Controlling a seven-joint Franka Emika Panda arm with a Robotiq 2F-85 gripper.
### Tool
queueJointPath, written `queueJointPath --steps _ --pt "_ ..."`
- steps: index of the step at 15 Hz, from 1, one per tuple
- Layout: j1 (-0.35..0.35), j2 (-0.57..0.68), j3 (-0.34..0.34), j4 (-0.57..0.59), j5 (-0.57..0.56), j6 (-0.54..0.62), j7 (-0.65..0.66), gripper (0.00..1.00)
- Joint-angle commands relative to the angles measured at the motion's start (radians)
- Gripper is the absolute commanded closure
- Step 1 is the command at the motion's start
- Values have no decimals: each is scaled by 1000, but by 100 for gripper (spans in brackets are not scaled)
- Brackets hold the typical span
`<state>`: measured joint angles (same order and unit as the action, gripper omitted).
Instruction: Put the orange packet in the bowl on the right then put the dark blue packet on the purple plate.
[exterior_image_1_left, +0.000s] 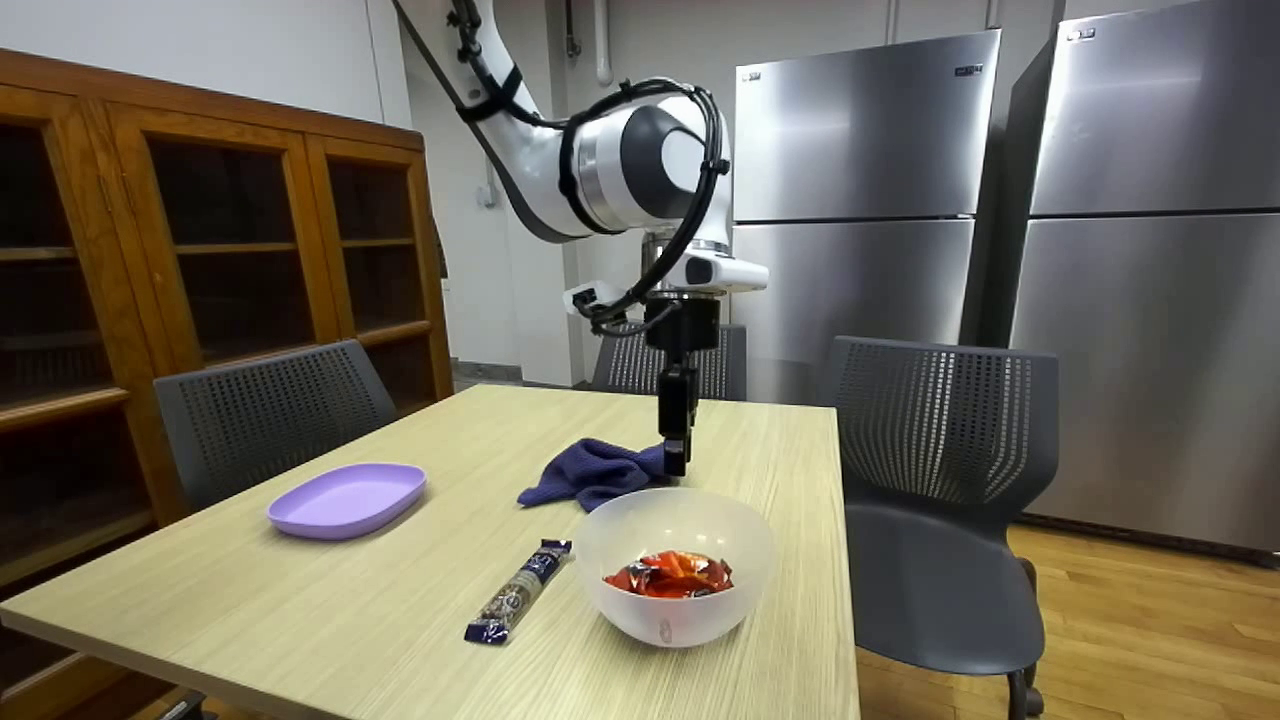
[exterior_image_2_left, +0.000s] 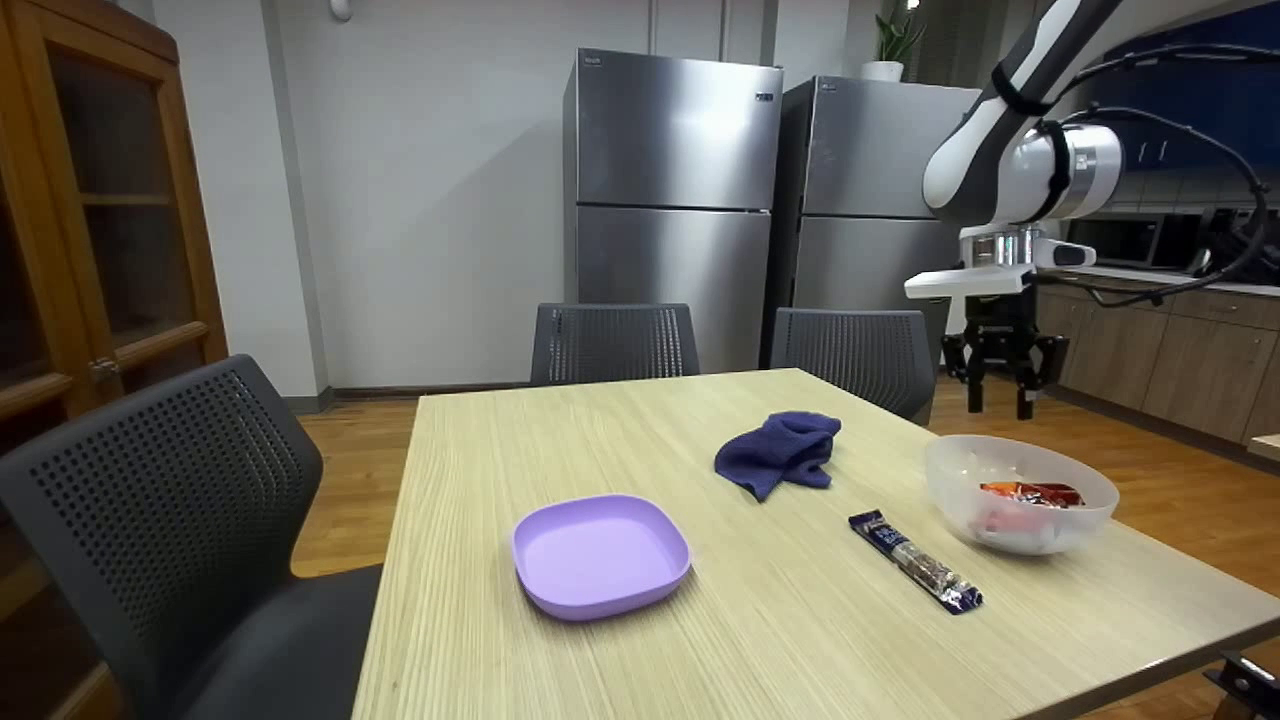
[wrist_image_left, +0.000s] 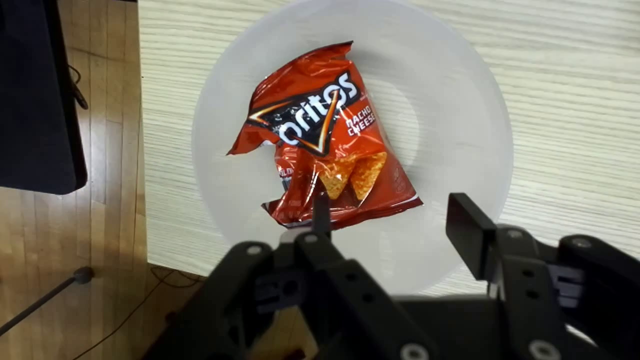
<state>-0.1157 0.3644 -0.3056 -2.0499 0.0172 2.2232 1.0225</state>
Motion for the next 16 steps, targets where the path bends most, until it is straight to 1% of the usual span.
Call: queueJointPath --steps 1,2,4,6,7,10,16 --pt "-18 -87 43 -38 24 -45 -109 7" --pt "-15 -99 49 -42 21 -53 -137 0" --pt "-5 -118 60 -50 2 -72 -184 0" --pt "-1 -130 79 -47 5 -114 -249 0" --pt "-3 -84 64 -22 3 -73 -188 0" --pt "2 -98 76 -27 3 -91 -219 0" --pt "2 -99 76 -31 3 -91 -225 0"
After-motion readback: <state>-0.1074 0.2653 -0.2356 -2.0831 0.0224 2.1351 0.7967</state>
